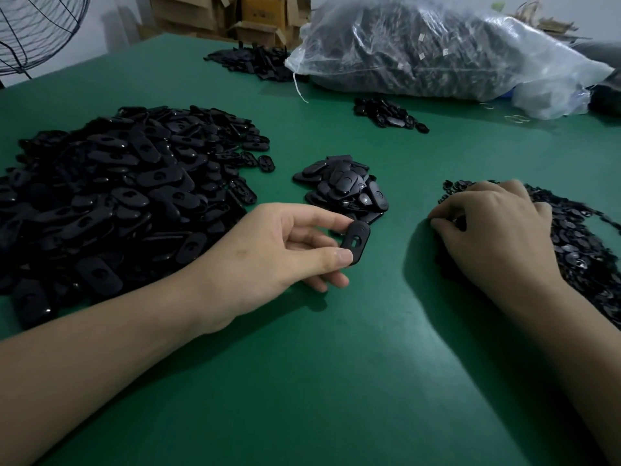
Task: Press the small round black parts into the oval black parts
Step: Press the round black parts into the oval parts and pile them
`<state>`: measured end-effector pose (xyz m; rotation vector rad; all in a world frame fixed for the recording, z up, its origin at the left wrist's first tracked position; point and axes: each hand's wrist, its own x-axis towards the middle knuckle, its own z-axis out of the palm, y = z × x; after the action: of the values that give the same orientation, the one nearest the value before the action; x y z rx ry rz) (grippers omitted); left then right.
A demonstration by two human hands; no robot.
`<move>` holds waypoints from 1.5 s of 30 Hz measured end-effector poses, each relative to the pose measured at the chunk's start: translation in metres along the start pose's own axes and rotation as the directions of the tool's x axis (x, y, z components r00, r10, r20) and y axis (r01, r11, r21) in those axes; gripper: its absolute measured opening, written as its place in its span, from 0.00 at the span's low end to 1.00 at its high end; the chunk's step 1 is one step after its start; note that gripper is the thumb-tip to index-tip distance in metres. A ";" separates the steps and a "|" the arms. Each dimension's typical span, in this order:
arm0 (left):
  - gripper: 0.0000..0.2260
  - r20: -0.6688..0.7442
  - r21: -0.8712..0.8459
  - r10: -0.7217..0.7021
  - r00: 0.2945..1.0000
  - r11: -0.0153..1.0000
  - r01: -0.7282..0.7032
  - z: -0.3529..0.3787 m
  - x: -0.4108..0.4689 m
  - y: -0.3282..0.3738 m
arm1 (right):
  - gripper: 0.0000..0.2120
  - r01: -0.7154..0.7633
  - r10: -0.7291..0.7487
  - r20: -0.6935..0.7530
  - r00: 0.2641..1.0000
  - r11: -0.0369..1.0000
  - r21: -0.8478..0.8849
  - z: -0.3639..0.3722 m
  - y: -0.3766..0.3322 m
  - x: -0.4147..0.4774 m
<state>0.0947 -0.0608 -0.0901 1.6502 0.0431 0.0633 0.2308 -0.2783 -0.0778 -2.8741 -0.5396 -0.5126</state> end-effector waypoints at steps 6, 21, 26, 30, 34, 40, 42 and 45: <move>0.13 0.007 0.008 0.019 1.000 1.000 -0.019 -0.001 0.000 -0.002 | 0.01 0.000 0.001 -0.005 1.000 1.000 0.027 0.000 0.002 0.000; 0.16 -0.145 0.048 0.142 0.979 0.989 -0.137 -0.004 0.006 -0.005 | 0.05 -0.309 -0.205 0.284 0.937 -0.100 0.946 -0.002 -0.038 -0.025; 0.15 -0.212 0.141 0.229 0.950 0.969 -0.202 -0.005 0.007 -0.004 | 0.05 -0.366 -0.251 0.318 0.914 -0.179 0.913 -0.002 -0.039 -0.027; 0.14 -0.233 0.080 0.267 0.935 0.963 -0.256 -0.005 0.007 -0.005 | 0.07 -0.375 -0.241 0.330 0.913 -0.172 0.911 -0.003 -0.043 -0.027; 0.14 -0.220 0.118 0.271 0.937 0.961 -0.251 -0.004 0.005 -0.004 | 0.08 -0.368 -0.245 0.330 0.912 -0.130 0.921 -0.005 -0.046 -0.029; 0.11 -0.163 0.169 0.272 0.948 0.955 -0.244 0.000 0.001 -0.003 | 0.07 -0.342 -0.247 0.316 0.916 -0.070 0.937 -0.007 -0.050 -0.031; 0.10 -0.138 0.186 0.257 0.957 0.955 -0.230 0.001 0.001 -0.003 | 0.08 -0.333 -0.236 0.317 0.919 -0.030 0.942 -0.006 -0.050 -0.032; 0.10 -0.125 0.207 0.240 0.963 0.955 -0.211 0.001 0.000 -0.003 | 0.09 -0.334 -0.223 0.326 0.919 0.000 0.943 -0.004 -0.050 -0.032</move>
<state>0.0951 -0.0614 -0.0930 1.8355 -0.0276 0.3674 0.1824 -0.2436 -0.0801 -1.4100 -0.4921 0.4542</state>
